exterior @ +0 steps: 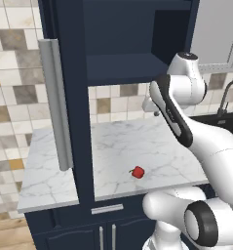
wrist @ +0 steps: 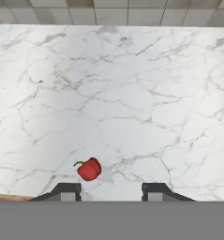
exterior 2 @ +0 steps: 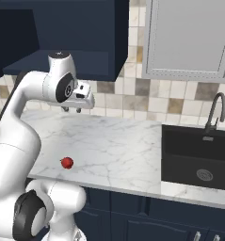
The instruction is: Pick the bell pepper from the counter and place it in the cabinet. Then close the cabinet.
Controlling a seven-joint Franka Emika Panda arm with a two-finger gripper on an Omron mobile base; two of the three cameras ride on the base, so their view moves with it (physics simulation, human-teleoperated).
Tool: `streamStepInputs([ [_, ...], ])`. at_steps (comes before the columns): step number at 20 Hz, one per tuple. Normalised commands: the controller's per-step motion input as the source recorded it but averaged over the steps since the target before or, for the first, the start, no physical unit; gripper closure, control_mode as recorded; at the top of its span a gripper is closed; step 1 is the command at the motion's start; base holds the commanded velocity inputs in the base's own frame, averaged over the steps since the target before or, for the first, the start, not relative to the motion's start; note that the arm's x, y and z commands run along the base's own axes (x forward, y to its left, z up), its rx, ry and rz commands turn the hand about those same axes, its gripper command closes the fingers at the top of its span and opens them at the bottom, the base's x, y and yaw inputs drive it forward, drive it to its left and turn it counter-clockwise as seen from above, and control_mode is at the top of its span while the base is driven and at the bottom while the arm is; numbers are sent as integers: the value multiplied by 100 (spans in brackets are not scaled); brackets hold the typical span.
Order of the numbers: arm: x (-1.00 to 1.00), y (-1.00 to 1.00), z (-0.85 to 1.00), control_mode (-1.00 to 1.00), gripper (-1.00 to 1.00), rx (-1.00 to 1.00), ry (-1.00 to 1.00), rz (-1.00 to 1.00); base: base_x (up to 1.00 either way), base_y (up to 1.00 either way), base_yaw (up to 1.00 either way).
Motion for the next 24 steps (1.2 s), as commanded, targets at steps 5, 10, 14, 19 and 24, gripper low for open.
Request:
streamStepInputs([
  [5, 0, 3, -34, -100, -100, 0, 0, 5, 0, 0, 0],
  [10, -27, 18, -68, -100, -100, 0, 0, 29, 0, 0, 0],
  [14, -22, 12, -63, -100, -100, 0, 4, 30, 0, 0, 0],
  [19, -6, 19, -63, -100, -100, -2, 11, 15, 0, 0, 0],
  [24, -3, 37, -66, -100, -100, -5, 12, 7, 0, 0, 0],
])
